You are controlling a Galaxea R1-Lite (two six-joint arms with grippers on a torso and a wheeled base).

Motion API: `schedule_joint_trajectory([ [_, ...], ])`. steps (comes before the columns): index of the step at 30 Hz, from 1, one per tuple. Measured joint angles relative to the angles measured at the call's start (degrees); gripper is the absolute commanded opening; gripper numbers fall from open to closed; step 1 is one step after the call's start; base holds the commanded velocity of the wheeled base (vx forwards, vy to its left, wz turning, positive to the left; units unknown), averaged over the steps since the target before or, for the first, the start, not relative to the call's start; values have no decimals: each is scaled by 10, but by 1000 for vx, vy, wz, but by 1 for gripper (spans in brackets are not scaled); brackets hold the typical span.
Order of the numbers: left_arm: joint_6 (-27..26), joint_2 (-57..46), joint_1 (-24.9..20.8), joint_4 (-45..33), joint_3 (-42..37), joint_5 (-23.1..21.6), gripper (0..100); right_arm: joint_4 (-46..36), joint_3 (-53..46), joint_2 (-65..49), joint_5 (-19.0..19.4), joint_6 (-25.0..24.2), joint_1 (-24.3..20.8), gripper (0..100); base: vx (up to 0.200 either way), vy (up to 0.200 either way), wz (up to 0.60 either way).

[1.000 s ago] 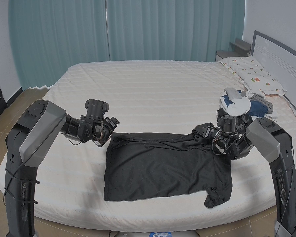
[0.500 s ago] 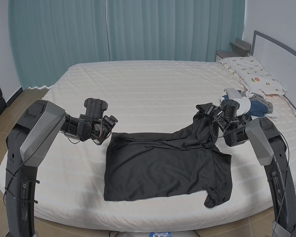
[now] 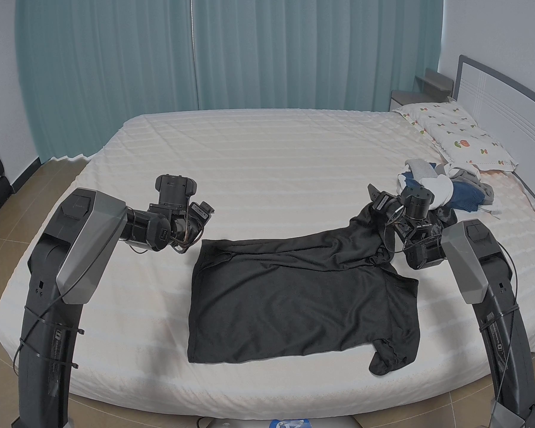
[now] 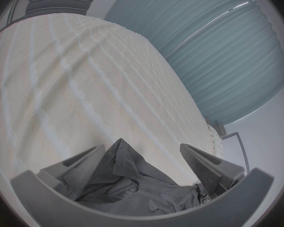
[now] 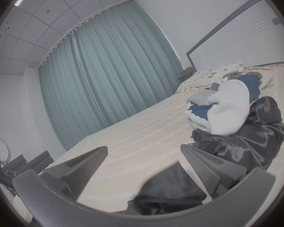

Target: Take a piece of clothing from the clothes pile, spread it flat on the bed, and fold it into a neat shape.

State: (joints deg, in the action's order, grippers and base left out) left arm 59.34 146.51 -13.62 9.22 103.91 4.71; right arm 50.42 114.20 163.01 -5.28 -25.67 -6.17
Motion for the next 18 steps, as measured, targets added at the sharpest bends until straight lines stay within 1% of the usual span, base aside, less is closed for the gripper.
schedule_joint_trajectory([
  [5, -22, 19, 1, 0, 21, 7, 100, 20, -58, -13, 14, 0, 5, 100, 0, 0, 0],
  [12, -45, 43, 2, -14, 60, 14, 100, 79, -236, -69, 58, 0, 16, 100, 0, 0, 0],
  [18, -71, 65, 0, -24, 86, 14, 100, 147, -398, -132, 79, -1, 30, 100, 0, 0, 0],
])
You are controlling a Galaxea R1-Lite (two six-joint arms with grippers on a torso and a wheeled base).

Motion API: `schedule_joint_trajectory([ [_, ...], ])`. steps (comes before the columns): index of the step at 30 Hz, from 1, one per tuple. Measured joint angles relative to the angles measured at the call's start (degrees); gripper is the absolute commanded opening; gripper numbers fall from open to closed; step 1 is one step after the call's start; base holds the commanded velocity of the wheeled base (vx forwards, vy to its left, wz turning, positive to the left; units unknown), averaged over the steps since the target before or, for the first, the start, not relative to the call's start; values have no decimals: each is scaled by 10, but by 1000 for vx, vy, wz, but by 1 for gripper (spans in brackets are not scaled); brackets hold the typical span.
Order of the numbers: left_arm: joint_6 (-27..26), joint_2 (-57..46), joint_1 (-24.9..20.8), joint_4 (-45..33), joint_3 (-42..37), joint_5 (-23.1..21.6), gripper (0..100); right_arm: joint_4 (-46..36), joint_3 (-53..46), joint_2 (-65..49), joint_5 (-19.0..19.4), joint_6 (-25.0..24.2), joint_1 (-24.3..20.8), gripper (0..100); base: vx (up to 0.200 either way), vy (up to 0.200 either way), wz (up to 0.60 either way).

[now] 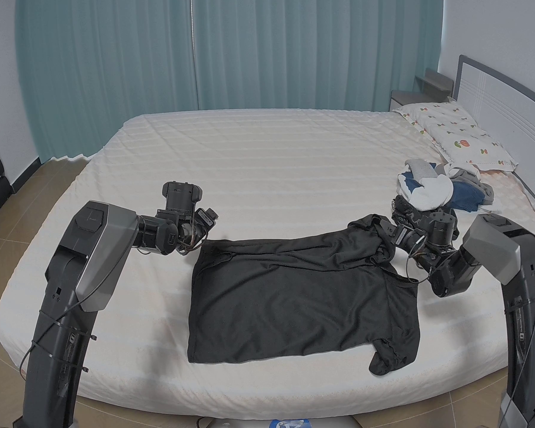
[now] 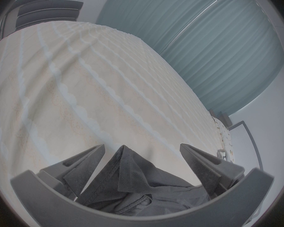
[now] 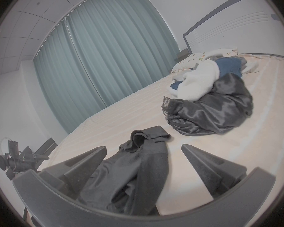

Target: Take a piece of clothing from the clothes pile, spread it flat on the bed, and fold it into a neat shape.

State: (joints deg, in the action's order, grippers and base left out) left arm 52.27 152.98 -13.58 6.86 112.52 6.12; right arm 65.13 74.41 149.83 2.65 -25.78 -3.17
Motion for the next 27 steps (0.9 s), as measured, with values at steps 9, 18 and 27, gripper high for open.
schedule_joint_trajectory([
  [9, -31, 28, -15, -6, 18, -25, 0, 93, -156, -66, 14, -1, 9, 100, 0, 0, 0],
  [18, -64, 51, -19, 17, 20, -7, 0, 112, -192, -84, 15, -2, 9, 100, 0, 0, 0],
  [27, -62, 53, 17, 117, 21, 45, 0, 125, -209, -87, 16, -12, 5, 100, 0, 0, 0],
])
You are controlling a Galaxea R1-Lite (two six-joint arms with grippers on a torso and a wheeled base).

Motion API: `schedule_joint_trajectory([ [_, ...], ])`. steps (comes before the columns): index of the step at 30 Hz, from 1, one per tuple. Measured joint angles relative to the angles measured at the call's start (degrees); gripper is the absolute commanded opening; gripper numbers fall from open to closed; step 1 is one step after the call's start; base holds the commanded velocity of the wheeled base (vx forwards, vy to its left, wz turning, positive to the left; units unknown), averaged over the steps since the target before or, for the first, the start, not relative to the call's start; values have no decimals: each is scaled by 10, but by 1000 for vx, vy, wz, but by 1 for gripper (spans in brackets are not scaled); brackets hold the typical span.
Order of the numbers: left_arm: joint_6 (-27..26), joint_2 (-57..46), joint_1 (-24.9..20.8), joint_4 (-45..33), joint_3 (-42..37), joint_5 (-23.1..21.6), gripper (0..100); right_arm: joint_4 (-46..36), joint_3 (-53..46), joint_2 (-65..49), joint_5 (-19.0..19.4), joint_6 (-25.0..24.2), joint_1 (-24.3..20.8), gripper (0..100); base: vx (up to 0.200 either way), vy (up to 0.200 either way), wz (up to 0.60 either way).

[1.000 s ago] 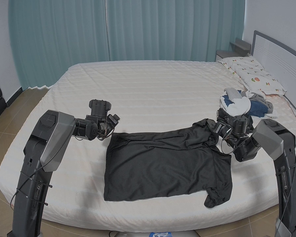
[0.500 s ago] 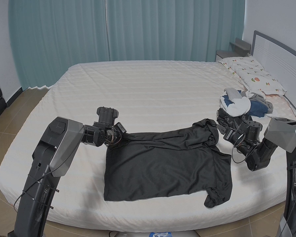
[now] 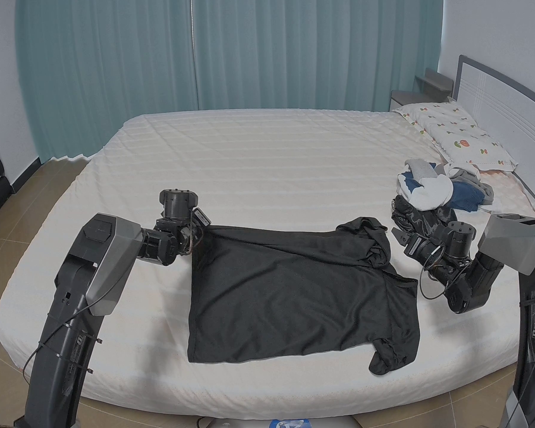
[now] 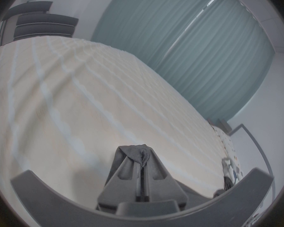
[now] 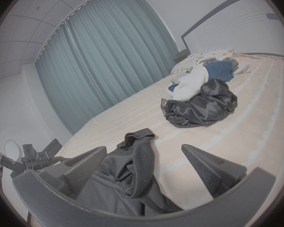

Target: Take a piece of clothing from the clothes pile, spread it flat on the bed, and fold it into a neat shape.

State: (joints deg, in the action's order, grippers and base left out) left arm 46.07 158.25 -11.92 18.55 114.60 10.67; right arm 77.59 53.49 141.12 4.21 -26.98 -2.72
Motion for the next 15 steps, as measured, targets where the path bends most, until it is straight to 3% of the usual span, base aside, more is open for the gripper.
schedule_joint_trajectory([
  [13, 0, 2, 37, 37, 0, 6, 0, -10, -44, 11, 43, 4, -2, 100, 0, 0, 0],
  [14, 0, 2, 36, 37, 0, 6, 100, -11, -47, 12, 45, 4, 1, 100, 0, 0, 0],
  [15, 0, 2, 35, 37, 0, 6, 100, -14, -52, 12, 50, 5, 3, 100, 0, 0, 0],
])
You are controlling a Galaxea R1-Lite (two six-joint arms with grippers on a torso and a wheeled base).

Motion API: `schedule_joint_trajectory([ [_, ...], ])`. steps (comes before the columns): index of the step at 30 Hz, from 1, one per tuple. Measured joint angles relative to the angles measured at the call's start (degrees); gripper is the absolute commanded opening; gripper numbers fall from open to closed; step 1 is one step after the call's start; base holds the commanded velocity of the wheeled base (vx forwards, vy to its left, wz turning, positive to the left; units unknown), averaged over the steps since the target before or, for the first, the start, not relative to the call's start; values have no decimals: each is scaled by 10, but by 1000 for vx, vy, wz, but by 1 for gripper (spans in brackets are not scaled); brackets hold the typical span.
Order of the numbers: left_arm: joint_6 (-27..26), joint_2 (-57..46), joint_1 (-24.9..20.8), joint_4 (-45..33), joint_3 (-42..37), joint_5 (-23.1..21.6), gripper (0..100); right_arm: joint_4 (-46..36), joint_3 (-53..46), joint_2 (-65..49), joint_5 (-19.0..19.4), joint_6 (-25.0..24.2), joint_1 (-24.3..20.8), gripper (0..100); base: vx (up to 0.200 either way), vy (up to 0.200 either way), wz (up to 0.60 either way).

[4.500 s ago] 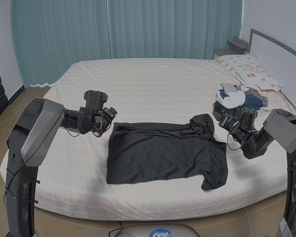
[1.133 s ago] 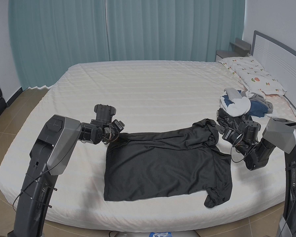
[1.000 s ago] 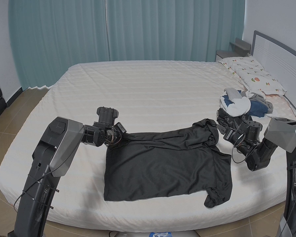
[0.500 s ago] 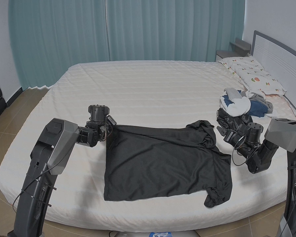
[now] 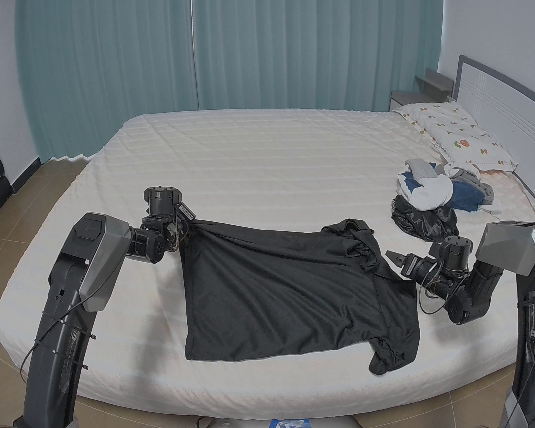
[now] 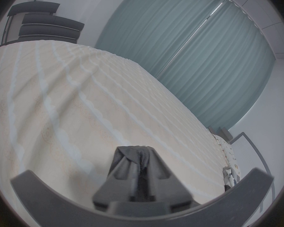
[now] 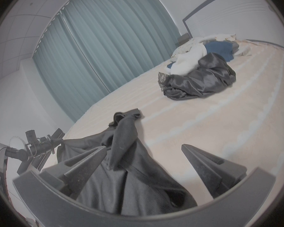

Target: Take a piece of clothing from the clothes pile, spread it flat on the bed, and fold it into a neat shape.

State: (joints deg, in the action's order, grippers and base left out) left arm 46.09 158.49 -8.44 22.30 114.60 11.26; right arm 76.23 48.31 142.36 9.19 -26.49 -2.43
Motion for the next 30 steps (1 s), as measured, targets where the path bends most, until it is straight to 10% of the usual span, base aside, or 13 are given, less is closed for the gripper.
schedule_joint_trajectory([
  [19, 75, -74, 8, -28, -66, -6, 100, -1, -96, -21, 60, 46, 34, 100, 0, 0, 0],
  [20, 77, -82, 8, -28, -80, -11, 100, -2, -97, -22, 60, 47, 34, 0, 0, 0, 0],
  [30, 82, -173, 4, -7, -291, -60, 100, -29, -106, -23, 62, 47, 40, 0, 0, 0, 0],
])
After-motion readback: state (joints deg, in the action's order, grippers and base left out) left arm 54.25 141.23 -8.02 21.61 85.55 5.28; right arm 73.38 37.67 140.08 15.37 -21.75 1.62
